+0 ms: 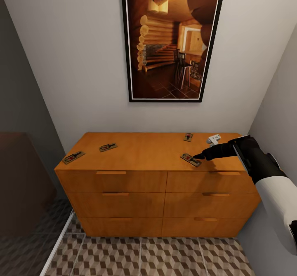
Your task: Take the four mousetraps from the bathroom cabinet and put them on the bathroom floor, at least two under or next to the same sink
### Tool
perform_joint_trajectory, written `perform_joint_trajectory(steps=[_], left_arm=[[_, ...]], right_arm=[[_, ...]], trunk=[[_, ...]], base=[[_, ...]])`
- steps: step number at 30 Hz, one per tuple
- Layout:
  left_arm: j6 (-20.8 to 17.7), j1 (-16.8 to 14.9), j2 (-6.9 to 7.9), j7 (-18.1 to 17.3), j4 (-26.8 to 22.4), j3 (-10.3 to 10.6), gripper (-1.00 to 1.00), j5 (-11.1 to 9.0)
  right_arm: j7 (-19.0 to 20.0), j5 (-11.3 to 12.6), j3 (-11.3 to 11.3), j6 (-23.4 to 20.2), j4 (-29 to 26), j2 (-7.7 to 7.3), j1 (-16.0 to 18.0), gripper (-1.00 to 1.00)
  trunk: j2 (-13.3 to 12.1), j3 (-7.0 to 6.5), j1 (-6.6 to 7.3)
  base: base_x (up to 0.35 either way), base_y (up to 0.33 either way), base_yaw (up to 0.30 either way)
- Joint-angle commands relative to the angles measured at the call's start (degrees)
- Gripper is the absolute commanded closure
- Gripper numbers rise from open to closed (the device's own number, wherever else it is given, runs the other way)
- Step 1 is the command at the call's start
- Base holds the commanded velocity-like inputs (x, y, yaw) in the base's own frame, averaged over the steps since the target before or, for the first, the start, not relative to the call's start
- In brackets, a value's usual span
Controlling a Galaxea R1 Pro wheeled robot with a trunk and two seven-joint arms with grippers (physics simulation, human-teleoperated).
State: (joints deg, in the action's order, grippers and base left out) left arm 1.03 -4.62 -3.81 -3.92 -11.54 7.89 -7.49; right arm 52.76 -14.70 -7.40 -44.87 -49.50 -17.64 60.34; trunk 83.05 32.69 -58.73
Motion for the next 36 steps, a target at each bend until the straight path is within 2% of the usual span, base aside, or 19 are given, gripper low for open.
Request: perform_joint_trajectory(steps=[1,11,29,36], left_arm=[[0.11,-0.04,0.03,-0.04,0.03,0.46,-1.00,-0.60],[0.11,-0.04,0.00,-0.04,0.03,0.46,-1.00,-0.60],[0.11,-0.04,-0.06,-0.04,0.02,0.46,-1.00,-0.56],[0.11,-0.04,-0.06,-0.04,0.01,0.46,-1.00,-0.57]], right_arm=[[0.49,-0.67,-0.07,-0.06,-0.07,-0.03,0.04,-1.00],[0.50,-0.93,-0.07,-0.12,-0.12,0.05,0.04,-1.00],[0.36,-1.26,-0.10,-0.21,-0.08,-0.05,0.04,-1.00],[0.40,-5.23,-0.08,-0.17,-0.07,-0.03,0.04,-1.00]], trunk=[[0.03,0.06,0.00],[0.03,0.06,0.00],[0.03,0.06,0.00],[0.03,0.06,0.00]], base=[[0.000,0.000,0.000],[0.000,0.098,0.000],[0.000,0.008,0.000],[0.000,0.000,0.000]])
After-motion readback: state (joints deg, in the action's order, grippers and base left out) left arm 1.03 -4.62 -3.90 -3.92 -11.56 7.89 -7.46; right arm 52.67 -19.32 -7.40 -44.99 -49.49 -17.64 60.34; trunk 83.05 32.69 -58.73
